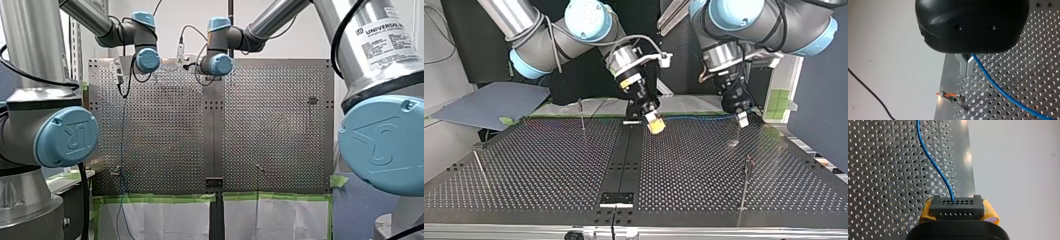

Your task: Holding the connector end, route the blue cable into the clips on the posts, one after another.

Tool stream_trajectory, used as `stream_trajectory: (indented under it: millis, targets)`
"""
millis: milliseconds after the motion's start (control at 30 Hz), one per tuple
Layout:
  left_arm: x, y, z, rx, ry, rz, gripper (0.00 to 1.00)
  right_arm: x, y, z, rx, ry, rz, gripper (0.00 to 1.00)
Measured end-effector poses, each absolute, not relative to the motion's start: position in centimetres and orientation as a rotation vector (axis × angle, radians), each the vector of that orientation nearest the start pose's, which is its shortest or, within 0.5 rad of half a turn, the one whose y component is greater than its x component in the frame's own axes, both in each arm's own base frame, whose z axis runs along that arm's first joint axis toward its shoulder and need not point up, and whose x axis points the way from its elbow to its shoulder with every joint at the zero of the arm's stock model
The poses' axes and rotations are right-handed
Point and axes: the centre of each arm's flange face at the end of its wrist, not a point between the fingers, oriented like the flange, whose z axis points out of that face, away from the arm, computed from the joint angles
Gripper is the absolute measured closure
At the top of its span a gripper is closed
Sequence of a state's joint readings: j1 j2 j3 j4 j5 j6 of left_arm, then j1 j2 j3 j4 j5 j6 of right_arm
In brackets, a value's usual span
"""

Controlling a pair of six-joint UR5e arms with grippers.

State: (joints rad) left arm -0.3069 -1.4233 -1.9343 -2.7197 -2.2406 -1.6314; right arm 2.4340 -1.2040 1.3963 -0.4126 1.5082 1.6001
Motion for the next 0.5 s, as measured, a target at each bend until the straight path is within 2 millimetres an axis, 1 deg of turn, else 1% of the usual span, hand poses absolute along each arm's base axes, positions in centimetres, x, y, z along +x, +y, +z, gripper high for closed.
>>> stream_trajectory:
  millis: [100,167,333,500]
  targets:
    - [38.0,-19.0,41.8,-0.387,1.356,0.153,1.0,59.6,-32.4,40.4,-2.212,0.754,-2.768,1.0]
    - [38.4,-18.6,41.8,-0.383,1.356,0.155,1.0,59.9,-32.6,40.4,-2.202,0.754,-2.77,1.0]
    - [39.6,-17.2,41.6,-0.373,1.368,0.167,1.0,60.5,-32.9,41.8,-2.149,0.743,-2.795,1.0]
    - [41.2,-15.6,42.3,-0.357,1.376,0.184,1.0,61.0,-33.2,42.8,-2.113,0.731,-2.815,1.0]
